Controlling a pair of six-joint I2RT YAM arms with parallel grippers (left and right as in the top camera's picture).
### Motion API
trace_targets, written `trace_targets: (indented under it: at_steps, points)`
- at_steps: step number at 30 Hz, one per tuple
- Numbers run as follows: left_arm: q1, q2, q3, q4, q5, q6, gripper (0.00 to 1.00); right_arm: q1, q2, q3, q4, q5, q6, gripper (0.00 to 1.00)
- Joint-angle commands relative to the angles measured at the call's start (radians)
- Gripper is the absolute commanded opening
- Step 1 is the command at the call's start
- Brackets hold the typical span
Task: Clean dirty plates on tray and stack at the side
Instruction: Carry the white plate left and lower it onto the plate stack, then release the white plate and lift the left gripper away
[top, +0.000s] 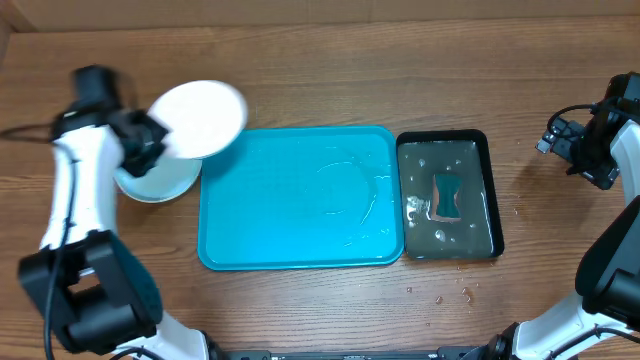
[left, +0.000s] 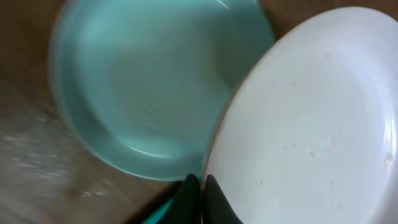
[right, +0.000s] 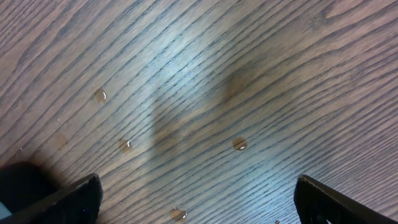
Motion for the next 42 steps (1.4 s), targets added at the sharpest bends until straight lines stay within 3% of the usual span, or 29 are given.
trace_targets:
  at_steps: [1,9,16,22,24,26,29,34,38,42]
  points:
    - [0.112,-0.017,-0.003,-0.013,-0.038,-0.024,0.04,-0.001,-0.012,0.021,0.003,-0.004,0.003,1.00]
    - [0.214,-0.017,-0.115,0.051,-0.185,-0.013,0.04,-0.001,-0.012,0.021,0.003,-0.004,0.003,1.00]
    - [0.186,-0.017,-0.232,0.230,-0.109,0.111,0.04,-0.001,-0.012,0.021,0.003,-0.004,0.003,1.00]
    - [0.170,-0.017,-0.231,0.262,-0.077,0.161,0.05,-0.001,-0.012,0.021,0.003,-0.004,0.003,1.00]
    - [0.170,-0.017,-0.231,0.261,-0.076,0.161,0.14,-0.001,-0.012,0.021,0.003,-0.004,0.003,1.00]
    - [0.170,-0.017,-0.231,0.246,-0.070,0.161,0.39,-0.001,-0.012,0.021,0.003,-0.004,0.003,1.00]
    - [0.169,-0.017,-0.231,0.238,-0.011,0.192,0.62,-0.001,-0.012,0.021,0.003,-0.004,0.003,1.00]
    - [0.149,-0.017,-0.224,0.256,0.195,0.330,0.74,-0.001,-0.012,0.021,0.003,-0.004,0.003,1.00]
    - [0.082,-0.017,-0.209,0.251,0.215,0.379,0.84,-0.001,-0.012,0.021,0.003,-0.004,0.003,1.00]
    - [0.000,-0.017,-0.208,0.256,0.203,0.400,0.85,-0.001,-0.012,0.021,0.003,-0.004,0.003,1.00]
